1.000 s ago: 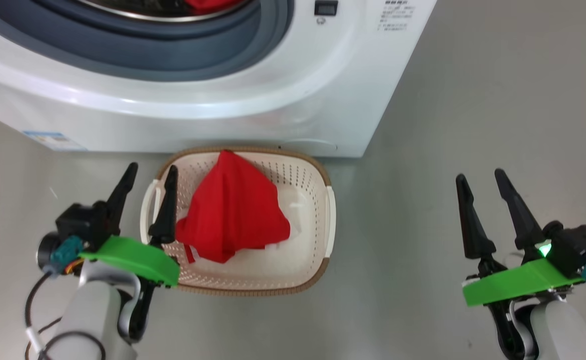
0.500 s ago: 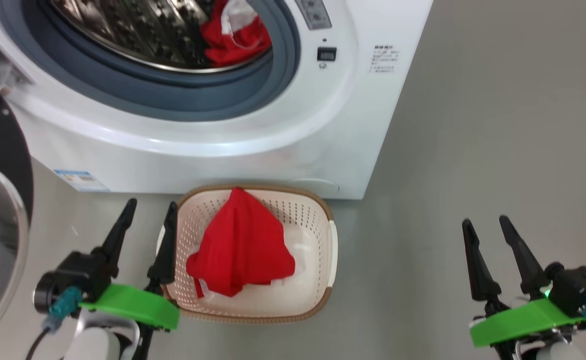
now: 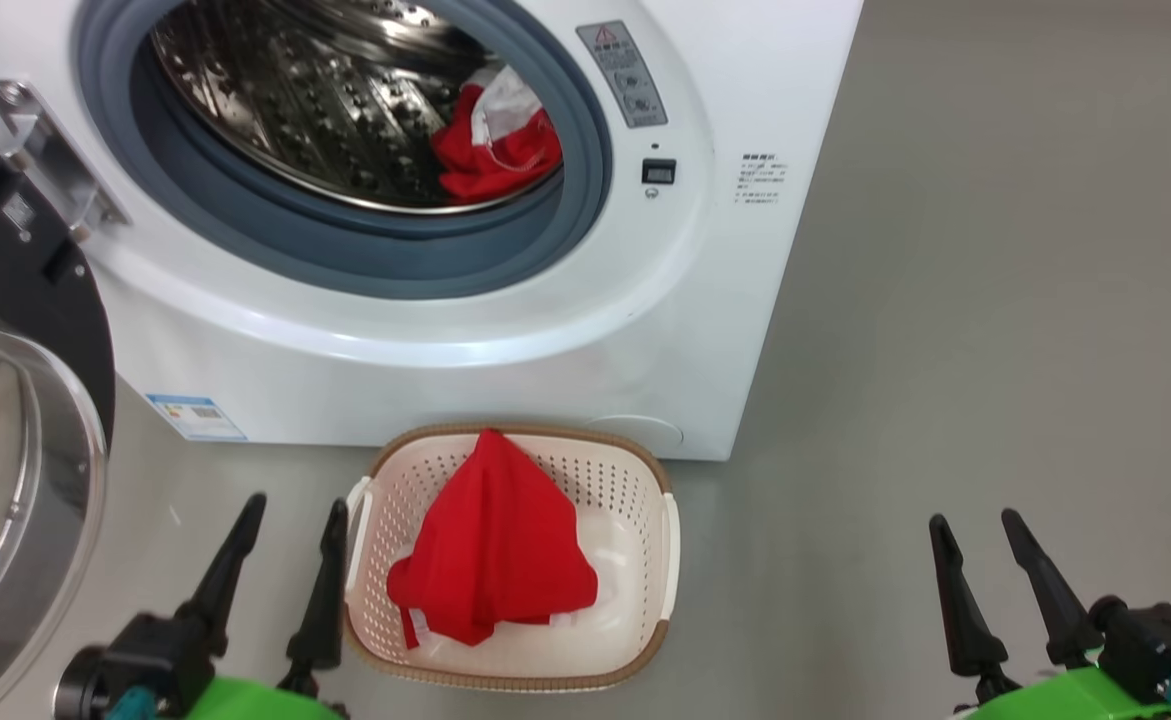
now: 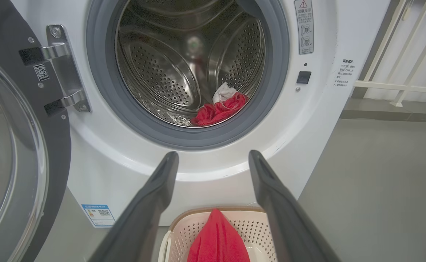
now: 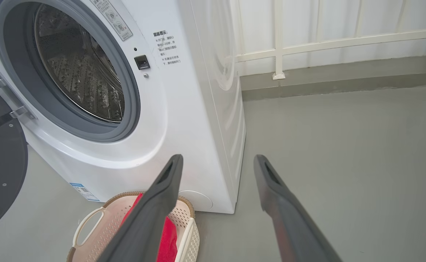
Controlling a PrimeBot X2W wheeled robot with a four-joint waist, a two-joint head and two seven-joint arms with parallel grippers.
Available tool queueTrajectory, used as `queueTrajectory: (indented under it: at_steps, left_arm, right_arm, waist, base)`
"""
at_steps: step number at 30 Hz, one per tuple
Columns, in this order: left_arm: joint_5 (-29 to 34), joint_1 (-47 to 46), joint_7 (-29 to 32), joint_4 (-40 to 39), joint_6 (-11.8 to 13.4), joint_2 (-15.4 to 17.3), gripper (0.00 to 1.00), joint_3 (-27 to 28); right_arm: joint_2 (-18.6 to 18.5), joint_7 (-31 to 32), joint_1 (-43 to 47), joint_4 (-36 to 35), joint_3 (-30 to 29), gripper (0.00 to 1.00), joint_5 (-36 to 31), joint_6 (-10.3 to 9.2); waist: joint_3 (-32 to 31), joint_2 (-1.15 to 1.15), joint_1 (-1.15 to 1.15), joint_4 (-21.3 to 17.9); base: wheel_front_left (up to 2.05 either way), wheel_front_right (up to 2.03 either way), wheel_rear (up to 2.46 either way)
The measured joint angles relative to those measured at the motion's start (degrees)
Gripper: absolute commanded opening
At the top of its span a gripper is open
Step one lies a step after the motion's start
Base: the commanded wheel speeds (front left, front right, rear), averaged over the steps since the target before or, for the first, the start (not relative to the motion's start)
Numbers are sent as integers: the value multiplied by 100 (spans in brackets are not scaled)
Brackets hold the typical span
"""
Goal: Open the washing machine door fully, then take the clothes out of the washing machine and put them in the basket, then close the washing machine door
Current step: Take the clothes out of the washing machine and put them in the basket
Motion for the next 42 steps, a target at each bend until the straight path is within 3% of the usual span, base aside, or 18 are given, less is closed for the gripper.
queueTrajectory:
  at_steps: [9,28,42]
  left_arm:
    - [59,554,0,-346,0,-81,100,188]
    - [41,509,0,-421,0,-104,100,190]
    - [-423,-1085,0,187,0,289,100,-304]
  right_arm:
    - [11,0,302,-48,-124,100,3,-1]
    - [21,0,262,-79,-125,100,7,-1]
    - [18,0,-326,-135,4,100,176,-1]
  waist:
    - [-200,0,0,-5]
    - [20,0,0,-69]
    - [776,0,0,-140]
  base:
    - [0,0,0]
    - [0,0,0]
    - [0,0,0]
